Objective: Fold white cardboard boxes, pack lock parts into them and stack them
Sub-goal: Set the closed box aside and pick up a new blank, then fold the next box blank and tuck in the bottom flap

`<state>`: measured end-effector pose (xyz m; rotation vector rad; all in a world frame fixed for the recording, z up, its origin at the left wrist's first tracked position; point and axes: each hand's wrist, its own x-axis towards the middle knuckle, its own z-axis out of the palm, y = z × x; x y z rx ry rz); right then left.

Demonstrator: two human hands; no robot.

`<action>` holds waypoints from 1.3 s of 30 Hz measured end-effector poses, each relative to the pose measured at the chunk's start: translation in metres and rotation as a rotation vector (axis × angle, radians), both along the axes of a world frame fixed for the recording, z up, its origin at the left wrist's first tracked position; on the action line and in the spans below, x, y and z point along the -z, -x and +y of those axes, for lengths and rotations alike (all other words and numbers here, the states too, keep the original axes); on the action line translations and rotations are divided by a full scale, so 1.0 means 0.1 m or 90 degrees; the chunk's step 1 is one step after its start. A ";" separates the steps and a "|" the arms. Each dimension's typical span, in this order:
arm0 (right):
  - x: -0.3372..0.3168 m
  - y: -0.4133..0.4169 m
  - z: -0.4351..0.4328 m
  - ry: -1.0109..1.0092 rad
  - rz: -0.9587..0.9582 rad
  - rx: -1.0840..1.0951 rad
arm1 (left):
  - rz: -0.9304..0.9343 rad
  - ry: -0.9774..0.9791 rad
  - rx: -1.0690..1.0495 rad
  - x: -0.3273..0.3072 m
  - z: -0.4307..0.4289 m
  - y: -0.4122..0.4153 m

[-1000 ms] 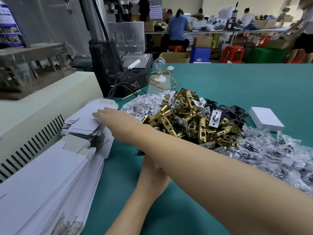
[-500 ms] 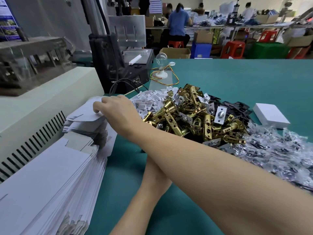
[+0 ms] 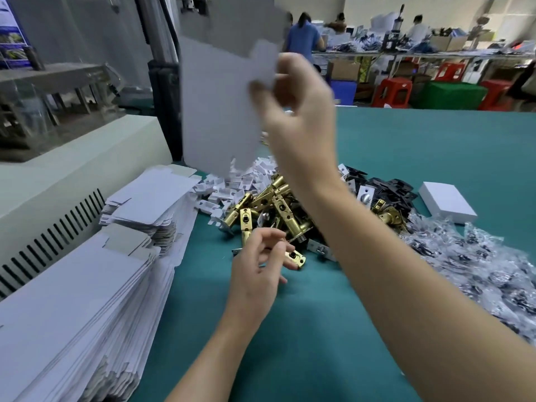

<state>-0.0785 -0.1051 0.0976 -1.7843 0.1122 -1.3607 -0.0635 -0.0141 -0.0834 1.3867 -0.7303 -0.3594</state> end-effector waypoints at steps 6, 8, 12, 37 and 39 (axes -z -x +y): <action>0.56 1.03 -0.29 -0.325 0.107 -0.140 | 0.238 0.045 0.047 -0.10 0.04 -0.05; 0.86 1.17 -0.30 -0.380 0.148 -0.105 | 0.357 0.036 0.171 -0.15 0.05 -0.03; 1.29 1.28 -0.29 -0.445 0.205 -0.060 | 0.355 -0.005 0.391 -0.19 0.12 0.00; 1.57 1.24 -0.16 -0.195 0.304 -0.090 | 0.244 -0.178 0.470 -0.36 0.31 0.12; 1.57 1.24 -0.16 -0.187 0.305 -0.085 | 0.235 -0.179 0.462 -0.36 0.30 0.14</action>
